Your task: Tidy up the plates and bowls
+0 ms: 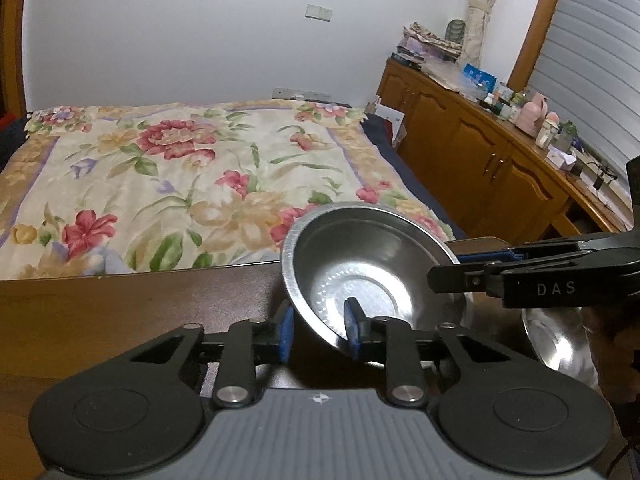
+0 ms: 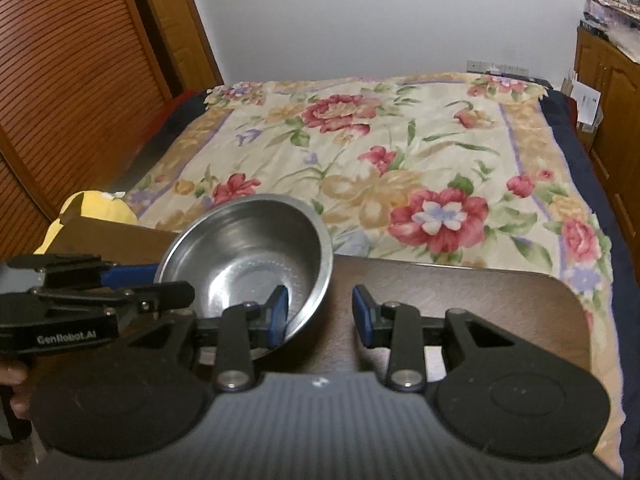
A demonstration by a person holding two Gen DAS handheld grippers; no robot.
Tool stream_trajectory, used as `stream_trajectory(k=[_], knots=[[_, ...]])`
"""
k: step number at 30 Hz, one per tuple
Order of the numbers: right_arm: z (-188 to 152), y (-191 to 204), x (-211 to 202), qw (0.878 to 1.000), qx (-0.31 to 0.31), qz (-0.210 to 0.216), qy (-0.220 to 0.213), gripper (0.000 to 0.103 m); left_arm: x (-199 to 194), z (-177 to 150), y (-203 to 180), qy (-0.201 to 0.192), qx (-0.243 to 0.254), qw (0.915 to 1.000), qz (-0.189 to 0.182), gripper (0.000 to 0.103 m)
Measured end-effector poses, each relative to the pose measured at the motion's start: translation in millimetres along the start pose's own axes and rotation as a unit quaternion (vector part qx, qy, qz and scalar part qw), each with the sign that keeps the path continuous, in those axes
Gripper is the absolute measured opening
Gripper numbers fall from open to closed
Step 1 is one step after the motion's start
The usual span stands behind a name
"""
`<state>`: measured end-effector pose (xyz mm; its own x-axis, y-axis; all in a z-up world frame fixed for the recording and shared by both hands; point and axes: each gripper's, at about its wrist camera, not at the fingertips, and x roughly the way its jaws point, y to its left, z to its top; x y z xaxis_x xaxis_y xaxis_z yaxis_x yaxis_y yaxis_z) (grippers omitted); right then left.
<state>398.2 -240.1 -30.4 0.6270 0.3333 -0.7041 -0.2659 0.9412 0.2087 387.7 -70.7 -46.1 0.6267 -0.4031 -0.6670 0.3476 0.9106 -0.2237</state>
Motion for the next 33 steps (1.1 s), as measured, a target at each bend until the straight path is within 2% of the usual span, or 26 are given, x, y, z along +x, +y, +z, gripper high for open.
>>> stream_trajectory(k=[1,3,9,33], knots=[[-0.2,1.2,0.8,1.000,0.002,0.005,0.002,0.036,-0.6,-0.4,-0.2,0.002,-0.001,1.0000,0.003,0.023],[-0.7,0.3,2.2,1.000,0.008,0.023,0.007,0.027,-2.8,-2.5,-0.4,0.003,-0.001,1.0000,0.007,0.022],[-6.4,-0.9,-3.8,0.999,0.027,0.031,0.007,0.015,-14.5,-6.7,-1.3,0.002,-0.001,1.0000,0.002,0.019],[-16.5,13.3,-74.1,0.998,0.037,0.020,-0.043,0.012,-91.9,-10.9,-35.7,-0.050,0.034,0.9981,-0.010,0.016]])
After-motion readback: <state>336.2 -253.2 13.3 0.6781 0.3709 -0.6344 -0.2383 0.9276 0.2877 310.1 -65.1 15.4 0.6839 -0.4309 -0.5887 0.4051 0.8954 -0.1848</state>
